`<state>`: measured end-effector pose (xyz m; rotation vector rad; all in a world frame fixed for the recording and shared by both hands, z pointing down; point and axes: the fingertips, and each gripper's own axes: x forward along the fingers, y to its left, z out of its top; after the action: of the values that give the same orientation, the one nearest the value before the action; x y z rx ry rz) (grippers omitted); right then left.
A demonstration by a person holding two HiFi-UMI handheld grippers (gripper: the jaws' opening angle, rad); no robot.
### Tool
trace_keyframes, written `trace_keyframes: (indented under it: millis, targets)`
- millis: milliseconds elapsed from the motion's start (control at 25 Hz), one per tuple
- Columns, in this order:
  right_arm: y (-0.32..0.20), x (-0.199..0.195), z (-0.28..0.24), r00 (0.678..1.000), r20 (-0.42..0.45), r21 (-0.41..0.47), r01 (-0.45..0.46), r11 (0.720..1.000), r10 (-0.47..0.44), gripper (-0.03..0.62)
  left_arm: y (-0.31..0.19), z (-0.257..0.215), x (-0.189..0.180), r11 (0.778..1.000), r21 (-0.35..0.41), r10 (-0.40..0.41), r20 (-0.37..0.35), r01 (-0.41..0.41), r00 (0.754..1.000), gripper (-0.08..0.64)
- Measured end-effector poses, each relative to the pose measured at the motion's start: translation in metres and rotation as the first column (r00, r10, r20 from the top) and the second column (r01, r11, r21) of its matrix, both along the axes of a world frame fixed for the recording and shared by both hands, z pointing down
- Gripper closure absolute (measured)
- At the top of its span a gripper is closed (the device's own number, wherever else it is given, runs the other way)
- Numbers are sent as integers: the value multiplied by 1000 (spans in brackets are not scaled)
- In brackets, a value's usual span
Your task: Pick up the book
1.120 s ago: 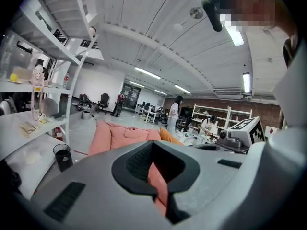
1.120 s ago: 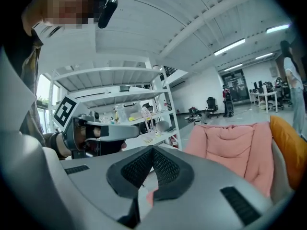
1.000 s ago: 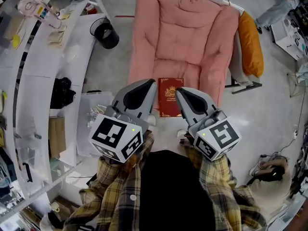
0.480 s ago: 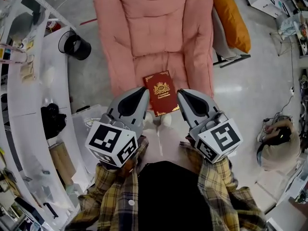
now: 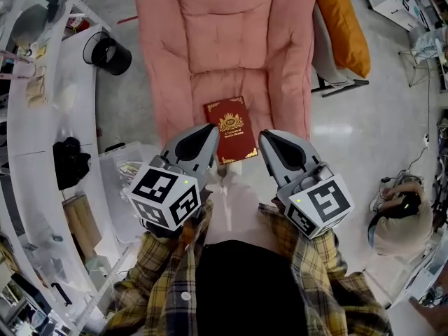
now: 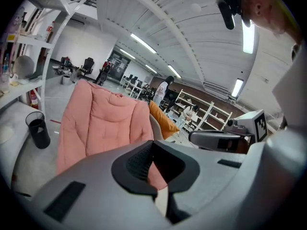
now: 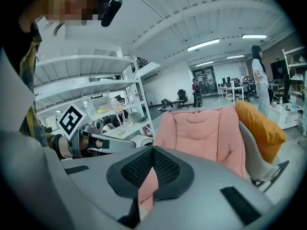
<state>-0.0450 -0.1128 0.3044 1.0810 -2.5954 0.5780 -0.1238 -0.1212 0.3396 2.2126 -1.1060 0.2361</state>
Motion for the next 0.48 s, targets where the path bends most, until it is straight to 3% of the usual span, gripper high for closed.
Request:
trace_keyframes:
  millis: [280,480]
  targets:
    - [1,-1,36,999,48,-95,-8,995,13,577,13,53,-3,992,-122,-23,12,24,1000,548]
    - [-1,6,69,999,37,-124,-16,992,20,578,25,100,-5,979,-205,-25,-38,16,999,422]
